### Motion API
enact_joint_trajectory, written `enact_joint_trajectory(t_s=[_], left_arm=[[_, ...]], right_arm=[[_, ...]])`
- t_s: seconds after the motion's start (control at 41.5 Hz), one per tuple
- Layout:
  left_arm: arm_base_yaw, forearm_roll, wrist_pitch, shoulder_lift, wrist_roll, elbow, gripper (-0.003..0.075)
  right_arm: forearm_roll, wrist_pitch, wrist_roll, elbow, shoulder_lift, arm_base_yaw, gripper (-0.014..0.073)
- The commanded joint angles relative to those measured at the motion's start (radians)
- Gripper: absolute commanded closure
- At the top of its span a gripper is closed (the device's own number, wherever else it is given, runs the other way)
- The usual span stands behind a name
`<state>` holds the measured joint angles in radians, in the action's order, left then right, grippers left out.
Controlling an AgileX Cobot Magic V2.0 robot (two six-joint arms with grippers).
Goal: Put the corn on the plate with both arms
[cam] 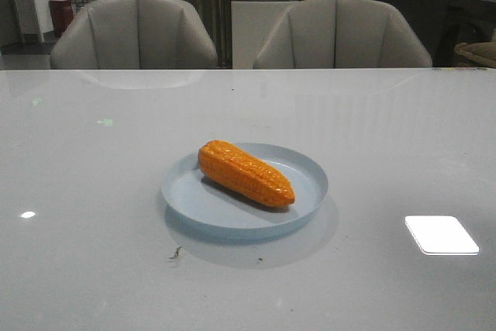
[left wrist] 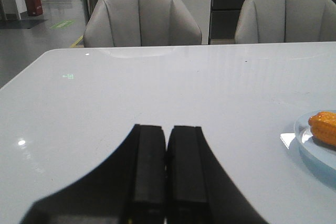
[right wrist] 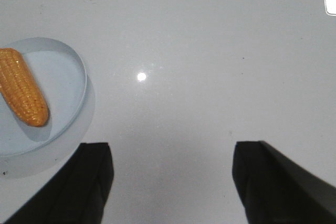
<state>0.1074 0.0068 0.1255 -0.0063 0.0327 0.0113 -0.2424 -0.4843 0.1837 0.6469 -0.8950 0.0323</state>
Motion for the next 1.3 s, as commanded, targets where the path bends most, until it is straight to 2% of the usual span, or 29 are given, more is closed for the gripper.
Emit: enact_joint_trajectory(t_s=[0.0, 0.145, 0.217, 0.289, 0.362, 0.482, 0.506, 0.555, 0.723, 0.965, 1.013, 1.109, 1.278], left_arm=[[0.0, 0.001, -0.083, -0.018, -0.004, 0.037, 0.0627], [0.0, 0.001, -0.083, -0.018, -0.004, 0.037, 0.0627], [0.0, 0.001, -0.083, -0.018, -0.004, 0.037, 0.0627], [0.0, 0.001, -0.083, -0.018, -0.004, 0.037, 0.0627], [0.0, 0.001, -0.083, -0.018, -0.004, 0.037, 0.0627], [0.0, 0.001, -0.083, -0.018, -0.004, 0.037, 0.0627], [0.0, 0.001, -0.083, -0.018, -0.004, 0.037, 0.0627], [0.0, 0.001, -0.083, -0.018, -0.004, 0.037, 0.0627], [0.0, 0.001, -0.083, -0.018, -0.004, 0.037, 0.0627], [0.0, 0.001, -0.083, -0.018, -0.004, 0.037, 0.0627], [0.0, 0.001, -0.083, -0.018, -0.004, 0.037, 0.0627], [0.0, 0.001, -0.083, -0.018, -0.004, 0.037, 0.0627], [0.0, 0.001, -0.083, -0.018, -0.004, 0.037, 0.0627]], right_arm=[[-0.011, 0.113, 0.002, 0.009, 0.024, -0.006, 0.0014], [-0.011, 0.274, 0.002, -0.082, 0.097, -0.006, 0.0015], [-0.015, 0.358, -0.012, -0.153, 0.151, -0.006, 0.0052], [-0.015, 0.441, -0.037, -0.216, 0.216, -0.006, 0.0141], [-0.014, 0.503, -0.041, -0.27, 0.302, -0.005, 0.0285], [0.029, 0.495, -0.041, -0.333, 0.461, -0.004, 0.0536], [0.035, 0.484, -0.041, -0.341, 0.495, -0.004, 0.0547], [0.06, 0.484, -0.041, -0.362, 0.544, -0.004, 0.0524], [0.146, 0.501, -0.041, -0.473, 0.722, -0.004, 0.0529], [0.148, 0.512, -0.045, -0.658, 0.912, -0.004, 0.0529], [0.148, 0.432, -0.045, -0.653, 0.933, -0.004, 0.0529], [0.148, 0.362, -0.045, -0.653, 0.924, -0.004, 0.0529], [0.147, 0.301, -0.045, -0.653, 0.924, -0.004, 0.0529]])
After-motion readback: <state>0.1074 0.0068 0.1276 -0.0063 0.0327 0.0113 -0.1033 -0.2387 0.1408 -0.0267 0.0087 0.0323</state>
